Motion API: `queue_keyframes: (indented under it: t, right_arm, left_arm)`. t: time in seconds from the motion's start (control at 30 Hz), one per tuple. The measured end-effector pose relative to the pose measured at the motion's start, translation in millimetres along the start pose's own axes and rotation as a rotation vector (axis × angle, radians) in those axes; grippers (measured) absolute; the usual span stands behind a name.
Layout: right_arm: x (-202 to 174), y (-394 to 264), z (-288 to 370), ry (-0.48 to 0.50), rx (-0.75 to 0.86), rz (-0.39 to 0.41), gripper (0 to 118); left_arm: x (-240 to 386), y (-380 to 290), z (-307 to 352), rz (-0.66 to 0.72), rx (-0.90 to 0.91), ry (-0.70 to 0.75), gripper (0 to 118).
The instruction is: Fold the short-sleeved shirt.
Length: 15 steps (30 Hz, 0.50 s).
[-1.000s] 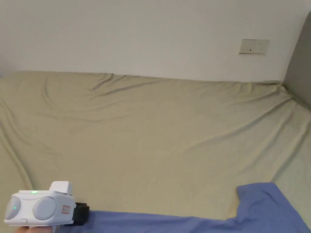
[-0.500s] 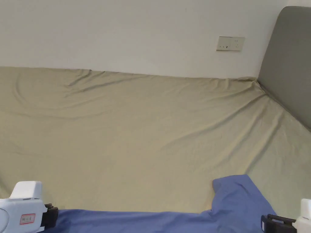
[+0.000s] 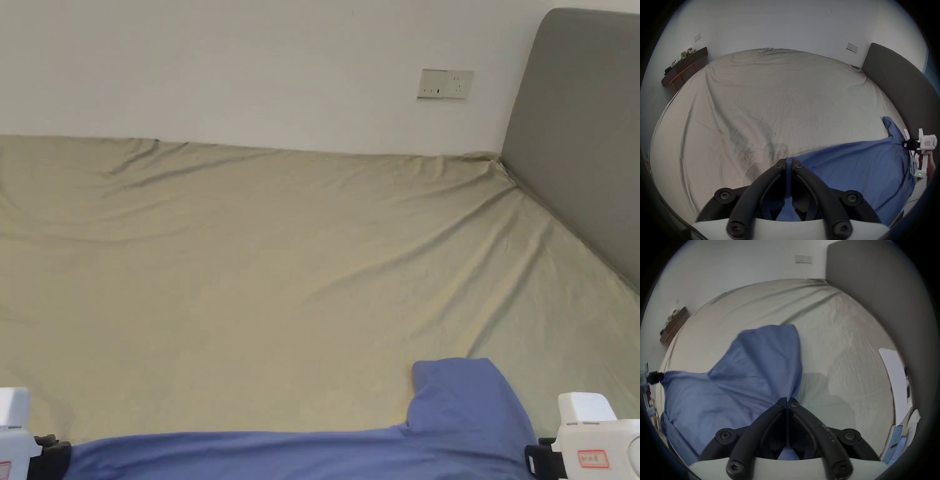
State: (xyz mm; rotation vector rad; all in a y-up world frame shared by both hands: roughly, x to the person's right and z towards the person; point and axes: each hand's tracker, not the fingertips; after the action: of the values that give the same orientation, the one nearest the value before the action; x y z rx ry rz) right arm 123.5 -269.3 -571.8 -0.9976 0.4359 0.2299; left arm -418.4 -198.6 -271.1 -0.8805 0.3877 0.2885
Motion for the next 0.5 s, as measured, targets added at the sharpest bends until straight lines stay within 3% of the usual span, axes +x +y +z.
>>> queue_keyframes:
  t: [0.07, 0.1, 0.13, 0.37, 0.5]
  right_arm:
    - [1.8, -2.9, 13.7, -0.028, 0.06, 0.029, 4]
    - [-30.9, -5.9, 49.5, -0.017, 0.088, 0.021, 4]
    - [-37.2, -10.8, 68.0, 0.004, 0.121, 0.009, 4]
    - [-41.2, -54.5, 191.1, 0.015, 0.255, 0.03, 4]
    - [-34.8, -106.8, 231.0, 0.01, 0.243, 0.032, 4]
  left_arm:
    - [-2.4, -1.2, 15.9, 0.0, 0.012, -0.005, 5]
    - [-3.4, -2.4, 24.9, -0.003, 0.021, -0.007, 5]
    - [-5.2, -4.2, 37.6, -0.008, 0.036, -0.011, 5]
    - [-26.4, -31.1, 118.2, 0.014, 0.115, 0.003, 5]
    - [-41.0, -73.9, 147.7, 0.033, 0.102, -0.01, 5]
